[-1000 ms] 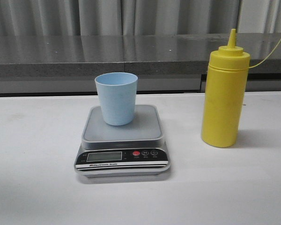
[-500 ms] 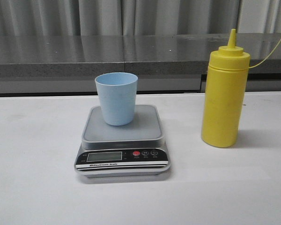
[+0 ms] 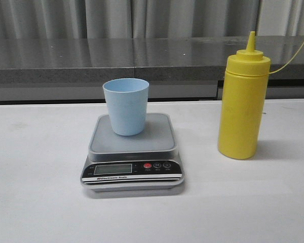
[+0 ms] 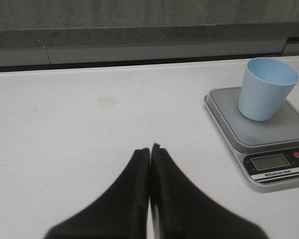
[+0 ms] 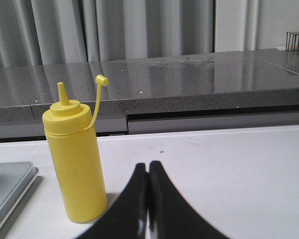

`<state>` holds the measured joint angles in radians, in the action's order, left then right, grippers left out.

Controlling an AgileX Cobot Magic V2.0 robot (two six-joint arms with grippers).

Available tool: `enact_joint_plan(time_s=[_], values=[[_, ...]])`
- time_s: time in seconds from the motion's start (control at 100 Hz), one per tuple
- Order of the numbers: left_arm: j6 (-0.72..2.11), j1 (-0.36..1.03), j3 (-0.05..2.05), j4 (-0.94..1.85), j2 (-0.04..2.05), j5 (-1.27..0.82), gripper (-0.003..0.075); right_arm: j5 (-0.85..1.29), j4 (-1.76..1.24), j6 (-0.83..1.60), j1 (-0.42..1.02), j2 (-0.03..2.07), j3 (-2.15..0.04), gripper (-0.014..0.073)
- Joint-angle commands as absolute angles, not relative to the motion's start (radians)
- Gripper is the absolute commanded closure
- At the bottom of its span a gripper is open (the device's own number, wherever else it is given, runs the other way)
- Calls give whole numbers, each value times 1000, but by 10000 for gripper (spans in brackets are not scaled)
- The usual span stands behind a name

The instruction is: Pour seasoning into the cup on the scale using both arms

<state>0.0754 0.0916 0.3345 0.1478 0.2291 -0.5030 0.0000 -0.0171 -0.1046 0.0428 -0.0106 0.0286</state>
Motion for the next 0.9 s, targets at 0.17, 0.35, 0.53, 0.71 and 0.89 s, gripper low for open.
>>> enact_joint_plan(time_s=[0.17,0.35,0.53,0.71,0.89], values=[[64,89,328,165,168,-409,740,-84,-15,-103,39,-34,5,662],[64,89,328,165,168,-409,740,-27,-15,-103,39,-13,-79,662],[64,89,328,165,168,-409,740,106,-15,-103,39,93,-197,662],[64,89,328,165,168,-409,740,168,-23,-103,39,263,-291,662],[64,89,328,165,168,-409,740,118,-24,-103,43,448,-326,657]])
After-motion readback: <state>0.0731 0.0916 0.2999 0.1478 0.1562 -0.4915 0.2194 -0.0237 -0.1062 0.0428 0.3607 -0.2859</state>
